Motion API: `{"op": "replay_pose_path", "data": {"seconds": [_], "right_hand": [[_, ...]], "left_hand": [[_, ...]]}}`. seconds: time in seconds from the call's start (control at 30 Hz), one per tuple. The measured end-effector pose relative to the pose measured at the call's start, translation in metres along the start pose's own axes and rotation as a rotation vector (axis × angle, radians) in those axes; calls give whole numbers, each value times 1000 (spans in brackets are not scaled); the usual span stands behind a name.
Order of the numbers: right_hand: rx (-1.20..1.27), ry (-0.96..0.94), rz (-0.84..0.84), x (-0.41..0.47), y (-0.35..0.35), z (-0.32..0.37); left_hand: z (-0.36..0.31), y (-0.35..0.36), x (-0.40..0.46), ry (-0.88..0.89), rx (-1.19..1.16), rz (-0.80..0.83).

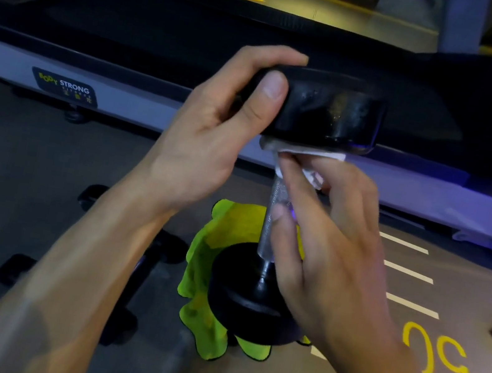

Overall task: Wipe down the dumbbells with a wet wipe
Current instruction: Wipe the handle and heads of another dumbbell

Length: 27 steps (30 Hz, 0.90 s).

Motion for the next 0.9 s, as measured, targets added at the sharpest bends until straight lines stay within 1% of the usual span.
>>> {"op": "replay_pose_path", "data": {"seconds": [0.07,0.2,0.23,0.37,0.43,0.53,0.57,0.63,0.7,0.73,0.9], "right_hand": [[-12,-16,27,-4,3,-1],[-7,-61,176,-23,15,3],[2,-67,173,-22,14,5],[-8,-15,41,2,-1,-2],[-16,-20,74,-5,5,1],[-10,0,214,-30,17,3],[7,10,226,-29,15,2],[18,42,172,-13,7,-1],[-24,75,110,7,1,-5],[-46,85,105,9,1,-5],[-80,48,229,-27,19,-1]], "left_hand": [[0,-1,1,5,15,-9],[1,-2,2,11,72,-17],[0,-3,1,15,77,-20],[-1,3,1,8,59,7],[-1,2,2,8,69,-5],[2,-1,2,-9,53,-26],[2,-1,2,-13,46,-30],[1,0,1,-14,43,-19],[0,2,1,-20,39,-4],[0,2,1,-22,42,-2],[4,-3,2,-29,63,-34]]}}
Point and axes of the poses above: each hand's wrist, its own x-axis towards the middle knuckle, its own y-axis out of the palm, z = x × y, the point moved 10 cm from there along x, towards the middle knuckle, and after that the axes turned 8 degrees about y, right-handed, at the moved point
